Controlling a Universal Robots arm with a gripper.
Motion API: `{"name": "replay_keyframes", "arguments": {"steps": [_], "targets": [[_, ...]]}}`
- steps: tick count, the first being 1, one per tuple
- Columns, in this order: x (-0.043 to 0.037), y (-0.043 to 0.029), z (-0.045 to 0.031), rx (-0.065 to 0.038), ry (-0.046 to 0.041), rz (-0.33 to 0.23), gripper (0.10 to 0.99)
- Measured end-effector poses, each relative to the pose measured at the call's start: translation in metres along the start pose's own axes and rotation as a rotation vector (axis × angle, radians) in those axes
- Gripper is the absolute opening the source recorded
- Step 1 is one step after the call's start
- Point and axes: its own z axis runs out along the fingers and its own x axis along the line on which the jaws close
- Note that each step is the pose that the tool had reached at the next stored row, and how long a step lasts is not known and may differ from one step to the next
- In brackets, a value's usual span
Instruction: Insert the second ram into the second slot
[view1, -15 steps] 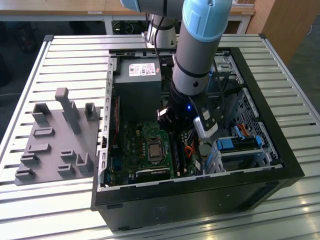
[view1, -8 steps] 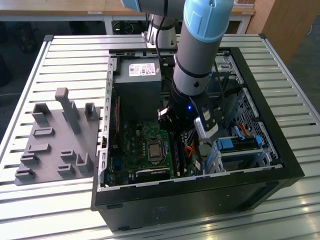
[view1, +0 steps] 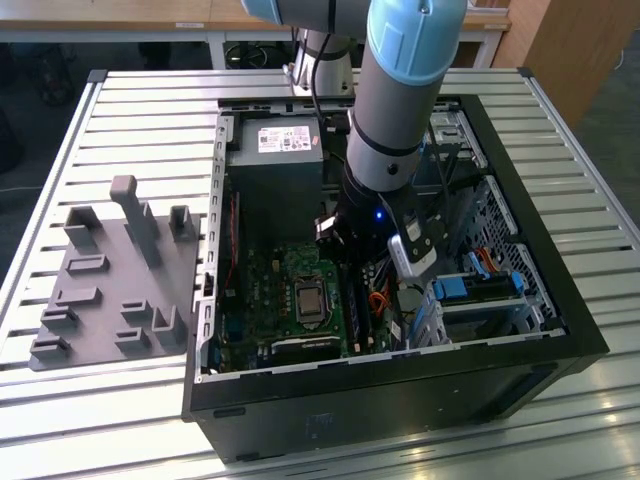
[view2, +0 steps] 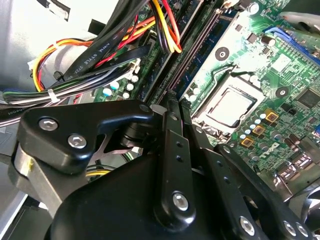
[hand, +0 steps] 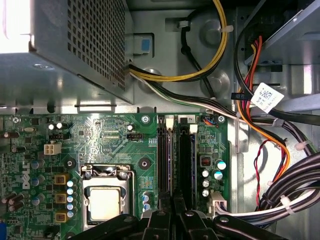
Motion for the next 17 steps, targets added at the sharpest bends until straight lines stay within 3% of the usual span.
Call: {"name": "replay_keyframes", "arguments": {"steps": [17], "targets": [[0.0, -0.0001, 0.0007, 0.002, -0.0001, 0.0, 0.137]]}}
